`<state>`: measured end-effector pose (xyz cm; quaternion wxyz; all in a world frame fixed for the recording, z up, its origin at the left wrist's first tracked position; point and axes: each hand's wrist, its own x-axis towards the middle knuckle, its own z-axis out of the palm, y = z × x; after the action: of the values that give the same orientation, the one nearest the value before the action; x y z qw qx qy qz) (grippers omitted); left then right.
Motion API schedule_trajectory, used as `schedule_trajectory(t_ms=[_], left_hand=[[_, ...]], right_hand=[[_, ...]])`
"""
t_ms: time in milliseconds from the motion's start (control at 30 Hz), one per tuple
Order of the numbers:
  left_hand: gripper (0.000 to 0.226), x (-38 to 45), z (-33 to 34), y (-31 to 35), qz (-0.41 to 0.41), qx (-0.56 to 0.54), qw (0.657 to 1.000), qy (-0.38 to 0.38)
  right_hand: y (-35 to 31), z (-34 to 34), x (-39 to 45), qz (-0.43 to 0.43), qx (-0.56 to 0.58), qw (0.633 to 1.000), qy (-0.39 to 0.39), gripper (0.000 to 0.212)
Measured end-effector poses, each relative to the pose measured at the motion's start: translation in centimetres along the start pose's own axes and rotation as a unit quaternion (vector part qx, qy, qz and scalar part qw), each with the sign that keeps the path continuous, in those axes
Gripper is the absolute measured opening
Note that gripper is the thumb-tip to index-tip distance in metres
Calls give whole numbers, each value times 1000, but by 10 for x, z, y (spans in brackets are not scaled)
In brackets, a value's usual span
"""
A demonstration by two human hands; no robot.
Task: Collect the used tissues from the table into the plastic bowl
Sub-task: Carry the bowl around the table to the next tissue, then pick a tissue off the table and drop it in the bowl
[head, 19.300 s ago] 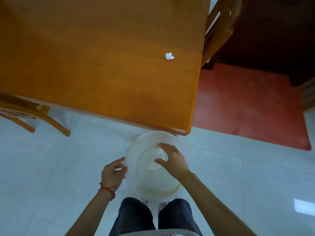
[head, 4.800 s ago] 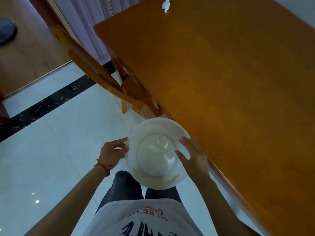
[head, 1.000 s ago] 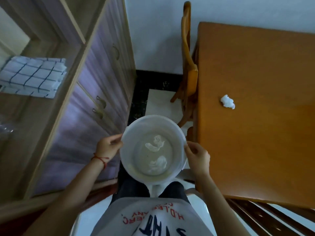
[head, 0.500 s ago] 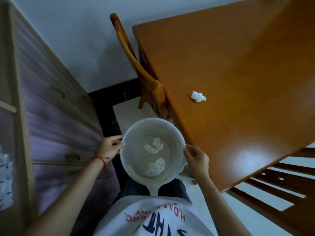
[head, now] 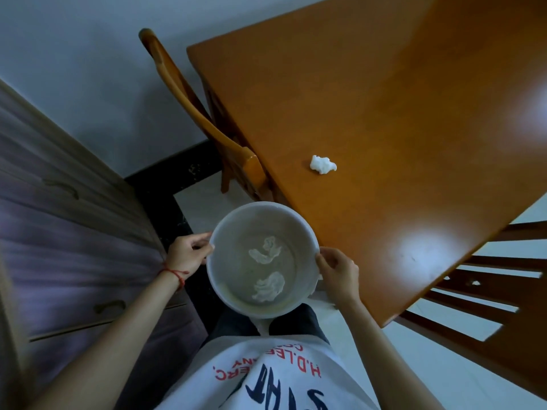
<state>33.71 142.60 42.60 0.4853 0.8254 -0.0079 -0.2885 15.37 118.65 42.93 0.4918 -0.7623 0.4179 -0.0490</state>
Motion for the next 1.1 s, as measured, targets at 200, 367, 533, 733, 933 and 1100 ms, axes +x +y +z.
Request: schedule_trajectory(t_ms=[200, 367, 533, 733, 933, 1100], left_hand=[[37, 6, 4, -1, 2, -7, 1000, 9], [36, 5, 4, -1, 2, -16, 1000, 16], [35, 4, 5, 0, 2, -20, 1000, 23], [36, 1, 7, 1, 7, 16, 999, 35], [35, -2, 8, 4, 3, 15, 999, 47], [35, -3, 8, 6, -1, 9, 999, 46]], right_hand=[[-1, -5, 9, -21, -24, 999, -11, 13], [-9, -17, 24, -33, -20, 999, 5, 20], [-41, -27, 71, -82, 0, 995, 62, 30], [-73, -18, 132, -143, -66, 984, 80, 41], [-86, -4, 170, -162, -123, 978, 53, 44], [-80, 0, 181, -172, -179, 968, 22, 33]])
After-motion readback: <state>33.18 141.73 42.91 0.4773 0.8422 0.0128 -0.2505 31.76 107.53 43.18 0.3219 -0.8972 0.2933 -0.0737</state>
